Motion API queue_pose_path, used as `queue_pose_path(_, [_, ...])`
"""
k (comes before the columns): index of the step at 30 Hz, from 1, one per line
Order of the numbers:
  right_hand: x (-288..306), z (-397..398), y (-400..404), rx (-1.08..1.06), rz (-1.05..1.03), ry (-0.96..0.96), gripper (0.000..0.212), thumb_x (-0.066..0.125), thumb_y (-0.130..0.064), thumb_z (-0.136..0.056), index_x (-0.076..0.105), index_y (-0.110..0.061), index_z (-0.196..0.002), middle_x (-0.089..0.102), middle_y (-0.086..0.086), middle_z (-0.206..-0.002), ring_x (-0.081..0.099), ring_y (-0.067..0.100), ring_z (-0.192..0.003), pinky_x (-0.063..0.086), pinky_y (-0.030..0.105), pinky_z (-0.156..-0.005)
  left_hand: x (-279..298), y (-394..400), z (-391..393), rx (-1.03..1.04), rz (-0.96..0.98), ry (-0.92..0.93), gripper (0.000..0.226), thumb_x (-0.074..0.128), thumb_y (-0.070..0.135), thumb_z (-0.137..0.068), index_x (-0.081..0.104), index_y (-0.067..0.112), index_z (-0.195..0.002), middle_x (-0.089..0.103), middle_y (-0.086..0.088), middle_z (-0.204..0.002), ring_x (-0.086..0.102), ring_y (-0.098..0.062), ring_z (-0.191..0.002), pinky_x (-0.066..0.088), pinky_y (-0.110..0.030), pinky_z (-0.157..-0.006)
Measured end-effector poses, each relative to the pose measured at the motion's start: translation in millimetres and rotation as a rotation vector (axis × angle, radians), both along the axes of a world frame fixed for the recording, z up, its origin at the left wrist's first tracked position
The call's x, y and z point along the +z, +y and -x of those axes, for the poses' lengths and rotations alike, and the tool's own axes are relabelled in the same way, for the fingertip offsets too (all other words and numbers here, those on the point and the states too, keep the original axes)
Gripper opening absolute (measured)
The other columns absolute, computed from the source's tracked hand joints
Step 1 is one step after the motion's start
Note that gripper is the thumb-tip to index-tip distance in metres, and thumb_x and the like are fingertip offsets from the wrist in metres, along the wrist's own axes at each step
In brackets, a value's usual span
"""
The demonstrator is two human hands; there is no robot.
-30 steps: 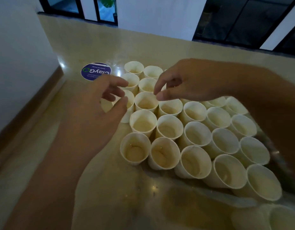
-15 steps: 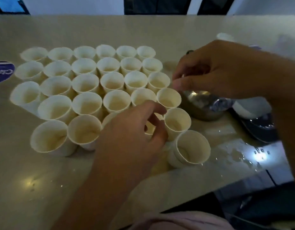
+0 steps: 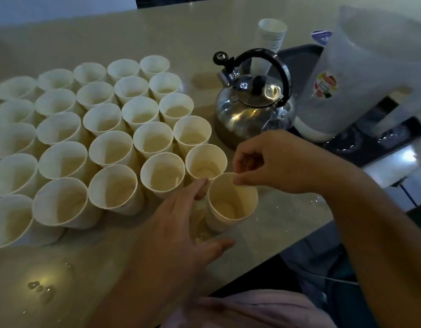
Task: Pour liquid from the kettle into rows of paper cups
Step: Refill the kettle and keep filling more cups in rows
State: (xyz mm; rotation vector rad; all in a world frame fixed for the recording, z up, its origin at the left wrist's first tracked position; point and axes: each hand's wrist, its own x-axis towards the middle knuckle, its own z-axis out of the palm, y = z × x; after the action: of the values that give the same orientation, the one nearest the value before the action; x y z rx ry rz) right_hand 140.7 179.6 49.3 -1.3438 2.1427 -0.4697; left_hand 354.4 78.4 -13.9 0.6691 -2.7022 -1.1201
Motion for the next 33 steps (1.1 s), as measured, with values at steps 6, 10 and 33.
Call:
queue_pose_path(6, [-1, 9, 10, -0.058, 0.054, -0.052, 0.005, 0.075, -0.03, -0.088, 0.071, -0.031, -0.086, 0.071, -0.016, -0.078, 0.066, -0.004, -0.07, 0.049, 0.007, -0.064, -10, 18, 23, 0.021, 0.173, 0.16, 0.087, 0.065, 0.066, -0.067, 0.039, 0.034, -0.144, 0.051, 0.019, -0.134, 0.04, -0.004, -0.12, 0.036, -0.02, -0.093])
queue_pose_path(10, [2, 13, 16, -0.107, 0.127, -0.128, 0.007, 0.076, -0.026, -0.085, 0.071, -0.03, -0.085, 0.071, -0.017, -0.08, 0.066, -0.001, -0.068, 0.05, 0.008, -0.064, -5, 23, 38, 0.009, 0.27, 0.221, 0.086, 0.065, 0.064, -0.07, 0.04, 0.029, -0.145, 0.054, 0.013, -0.138, 0.045, -0.011, -0.118, 0.034, -0.027, -0.097])
queue_pose_path(33, [-7, 16, 26, 0.06, 0.512, -0.241, 0.018, 0.06, -0.027, -0.094, 0.069, -0.031, -0.109, 0.069, -0.008, -0.104, 0.068, 0.017, -0.099, 0.055, 0.025, -0.085, 29, 10, 48, 0.316, 0.14, 0.203, 0.068, 0.06, 0.073, -0.069, 0.058, 0.034, -0.125, 0.033, 0.039, -0.088, 0.031, 0.003, -0.086, 0.047, -0.053, -0.088])
